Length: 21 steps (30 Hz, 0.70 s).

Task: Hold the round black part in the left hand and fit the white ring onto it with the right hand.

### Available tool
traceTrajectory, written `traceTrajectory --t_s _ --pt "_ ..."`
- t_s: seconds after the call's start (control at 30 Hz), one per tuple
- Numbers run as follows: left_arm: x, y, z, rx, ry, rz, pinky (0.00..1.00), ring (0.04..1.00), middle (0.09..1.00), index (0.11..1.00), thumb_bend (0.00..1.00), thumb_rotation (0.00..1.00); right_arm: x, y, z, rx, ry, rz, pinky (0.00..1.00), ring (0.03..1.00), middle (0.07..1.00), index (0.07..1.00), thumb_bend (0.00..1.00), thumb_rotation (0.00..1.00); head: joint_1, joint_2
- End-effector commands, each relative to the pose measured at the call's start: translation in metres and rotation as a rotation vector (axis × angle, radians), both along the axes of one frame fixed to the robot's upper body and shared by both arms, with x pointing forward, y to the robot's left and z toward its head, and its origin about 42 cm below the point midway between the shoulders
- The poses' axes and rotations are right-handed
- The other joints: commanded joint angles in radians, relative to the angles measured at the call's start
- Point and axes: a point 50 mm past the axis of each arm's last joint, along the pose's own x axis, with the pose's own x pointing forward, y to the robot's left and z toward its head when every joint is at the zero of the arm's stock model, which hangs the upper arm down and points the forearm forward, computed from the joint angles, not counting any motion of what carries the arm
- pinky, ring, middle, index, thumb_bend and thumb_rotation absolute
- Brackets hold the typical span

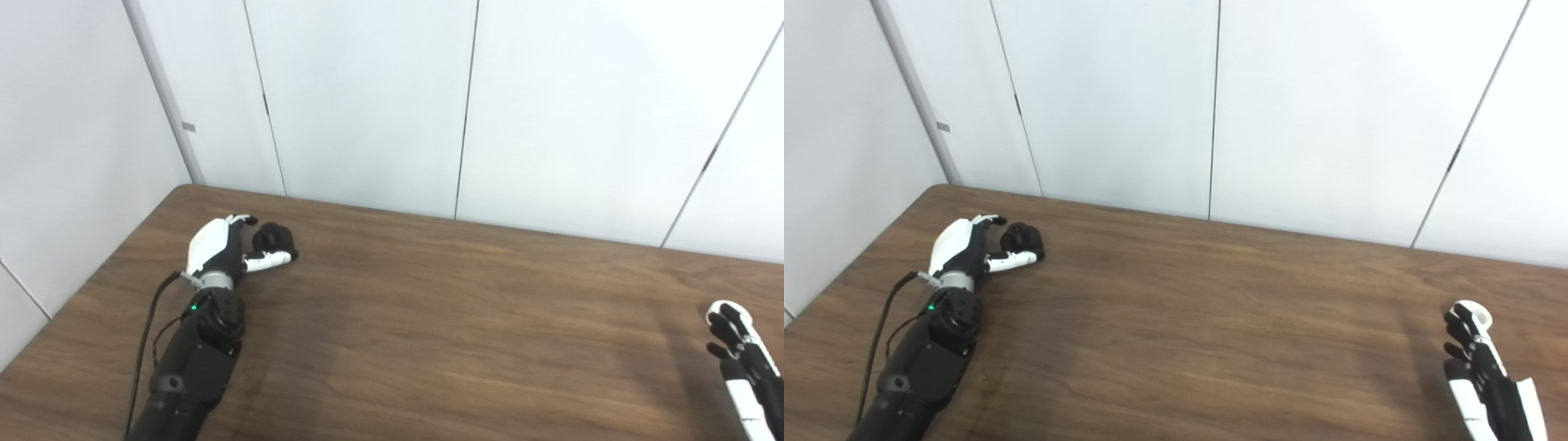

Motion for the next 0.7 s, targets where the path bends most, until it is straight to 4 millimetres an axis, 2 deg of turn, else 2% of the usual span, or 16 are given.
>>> traceTrajectory --t_s 0.0,0.4,0.67 --pt "0.018 0.009 0.038 0.048 -0.074 -0.002 1.00 1.000 0.959 0.833 0.91 0.43 -0.031 0.003 -0.049 0.036 0.156 -0.040 0.85 0.911 0.904 0.923 0.62 0.94 -0.001 0.001" --pt "0.029 0.015 0.037 0.140 -0.014 -0.004 1.00 1.000 0.951 0.807 0.88 0.38 -0.031 0.006 -0.049 0.029 0.147 -0.041 0.85 0.911 0.904 0.925 0.64 0.97 -0.005 0.001" --pt "0.028 0.018 0.040 0.192 0.002 0.002 1.00 1.000 0.949 0.796 0.87 0.36 -0.031 0.007 -0.049 0.033 0.144 -0.035 0.85 0.908 0.901 0.924 0.64 0.97 0.001 0.004"
